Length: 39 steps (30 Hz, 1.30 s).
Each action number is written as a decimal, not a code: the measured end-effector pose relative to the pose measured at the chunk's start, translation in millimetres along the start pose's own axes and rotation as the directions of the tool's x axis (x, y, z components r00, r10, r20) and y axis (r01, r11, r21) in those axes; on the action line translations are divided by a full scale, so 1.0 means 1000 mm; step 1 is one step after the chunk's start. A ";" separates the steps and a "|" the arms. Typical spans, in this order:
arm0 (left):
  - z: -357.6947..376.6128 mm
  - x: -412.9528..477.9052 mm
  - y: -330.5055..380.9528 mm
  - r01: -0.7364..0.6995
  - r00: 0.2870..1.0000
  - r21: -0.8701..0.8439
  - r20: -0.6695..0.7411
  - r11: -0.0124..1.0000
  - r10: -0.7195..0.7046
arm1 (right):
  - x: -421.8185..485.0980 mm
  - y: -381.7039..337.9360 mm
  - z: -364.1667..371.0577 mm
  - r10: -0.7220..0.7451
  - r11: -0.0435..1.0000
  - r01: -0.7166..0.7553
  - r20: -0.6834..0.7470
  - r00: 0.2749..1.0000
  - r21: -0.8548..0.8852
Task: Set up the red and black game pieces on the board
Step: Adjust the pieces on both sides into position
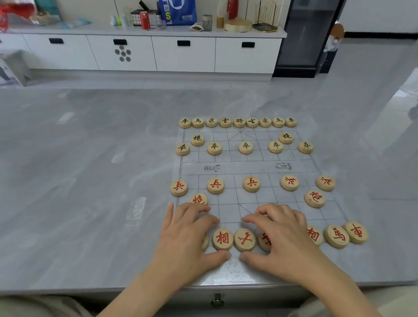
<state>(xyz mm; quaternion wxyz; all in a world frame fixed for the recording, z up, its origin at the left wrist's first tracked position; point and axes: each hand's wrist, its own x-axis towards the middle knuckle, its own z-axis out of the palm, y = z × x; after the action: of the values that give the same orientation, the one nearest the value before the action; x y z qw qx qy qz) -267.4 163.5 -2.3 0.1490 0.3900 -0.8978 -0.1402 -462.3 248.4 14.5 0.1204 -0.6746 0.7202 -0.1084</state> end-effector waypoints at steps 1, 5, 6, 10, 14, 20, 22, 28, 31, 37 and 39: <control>0.000 0.000 0.000 -0.007 1.000 -0.001 0.002 1.000 0.007 | -0.001 0.000 0.000 -0.015 1.000 0.015 0.015 1.000 0.001; 0.001 -0.001 -0.001 -0.012 1.000 -0.028 -0.022 1.000 0.012 | 0.001 -0.001 0.000 -0.021 1.000 0.020 -0.005 1.000 -0.009; 0.001 -0.001 -0.001 -0.008 1.000 -0.033 -0.025 0.999 0.007 | 0.002 -0.002 -0.001 -0.010 1.000 0.010 -0.009 1.000 -0.015; 0.001 -0.001 -0.002 -0.010 1.000 -0.025 -0.021 1.000 0.009 | 0.000 -0.002 -0.003 -0.030 0.999 0.030 0.014 0.999 -0.012; 0.000 -0.002 -0.001 -0.006 1.000 -0.015 -0.008 1.000 0.006 | 0.001 -0.002 -0.002 -0.039 0.998 0.039 -0.002 0.999 -0.040; 0.001 -0.001 -0.002 -0.008 1.000 -0.025 -0.016 1.000 0.008 | -0.001 -0.002 -0.002 -0.049 0.999 0.049 -0.001 0.999 -0.001; 0.001 -0.001 -0.003 -0.007 1.000 -0.023 -0.014 1.000 0.007 | -0.001 -0.002 -0.001 -0.058 0.998 0.058 -0.013 0.998 -0.006; -0.002 -0.001 -0.001 -0.002 1.000 -0.012 0.022 1.000 0.003 | 0.001 -0.001 0.000 -0.029 0.999 0.028 -0.025 0.999 -0.031; -0.002 0.000 0.000 0.010 1.000 -0.029 0.030 1.000 -0.010 | 0.002 -0.001 0.002 -0.020 0.999 0.019 -0.029 0.999 -0.026; -0.004 0.000 0.001 0.011 0.998 -0.010 0.061 1.000 -0.010 | 0.001 0.000 0.003 -0.029 0.999 0.028 -0.035 0.999 -0.025; -0.005 0.000 0.002 0.017 0.997 -0.013 0.072 1.000 -0.016 | 0.002 0.001 0.002 -0.035 0.999 0.034 -0.028 0.999 -0.034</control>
<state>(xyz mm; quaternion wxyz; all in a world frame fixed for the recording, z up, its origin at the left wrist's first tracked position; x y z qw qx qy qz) -267.0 163.9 3.0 0.1180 0.3912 -0.8983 -0.1614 -462.3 246.9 12.0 0.0967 -0.6874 0.7117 -0.1081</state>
